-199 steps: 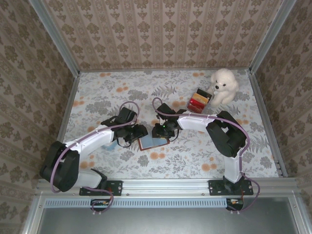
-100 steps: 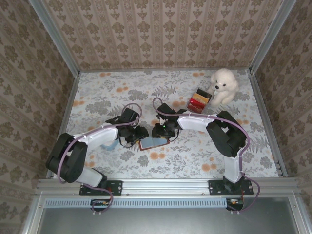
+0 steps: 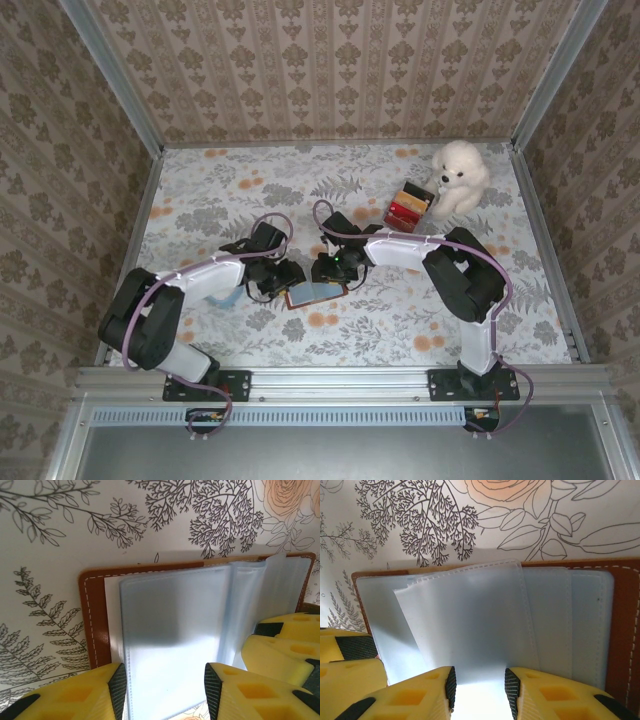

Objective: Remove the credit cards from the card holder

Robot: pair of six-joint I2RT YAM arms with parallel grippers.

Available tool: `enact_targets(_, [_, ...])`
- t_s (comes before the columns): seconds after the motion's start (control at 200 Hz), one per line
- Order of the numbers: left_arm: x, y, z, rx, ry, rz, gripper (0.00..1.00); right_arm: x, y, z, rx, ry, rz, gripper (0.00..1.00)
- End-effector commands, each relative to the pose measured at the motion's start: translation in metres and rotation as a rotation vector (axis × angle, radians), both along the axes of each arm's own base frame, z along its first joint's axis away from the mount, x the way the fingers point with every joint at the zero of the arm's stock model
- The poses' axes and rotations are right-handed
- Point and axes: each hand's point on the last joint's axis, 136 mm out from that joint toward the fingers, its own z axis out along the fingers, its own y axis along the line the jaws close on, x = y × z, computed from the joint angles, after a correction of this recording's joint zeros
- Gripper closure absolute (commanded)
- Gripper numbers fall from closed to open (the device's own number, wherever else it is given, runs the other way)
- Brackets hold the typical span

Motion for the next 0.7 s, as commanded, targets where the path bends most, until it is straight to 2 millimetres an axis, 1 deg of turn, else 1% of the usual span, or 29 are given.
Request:
enact_targets(0.0, [0.004, -0.008, 0.005, -0.041, -0.002, 0.000, 0.53, -0.030, -0.030, -0.053, -0.149, 0.131, -0.019, 0.62])
enact_targets(0.1, [0.006, -0.014, 0.008, -0.075, -0.010, -0.011, 0.54, -0.030, -0.030, -0.053, -0.147, 0.131, -0.021, 0.61])
enact_targets(0.245, [0.009, -0.023, 0.018, -0.136, -0.036, -0.026, 0.56, -0.030, -0.030, -0.052, -0.146, 0.129, -0.020, 0.62])
enact_targets(0.39, [0.011, -0.027, 0.027, -0.172, -0.064, -0.032, 0.56, -0.028, -0.030, -0.050, -0.141, 0.126, -0.022, 0.62])
enact_targets(0.5, [0.011, -0.028, 0.028, -0.184, -0.066, -0.035, 0.56, -0.028, -0.028, -0.047, -0.125, 0.125, -0.021, 0.62])
enact_targets(0.61, [0.010, -0.029, 0.027, -0.190, -0.062, -0.039, 0.56, -0.023, -0.023, -0.038, -0.085, 0.112, -0.025, 0.62])
enact_targets(0.695, [0.011, -0.031, 0.029, -0.202, -0.069, -0.043, 0.58, -0.019, -0.019, -0.026, -0.051, 0.094, -0.026, 0.62])
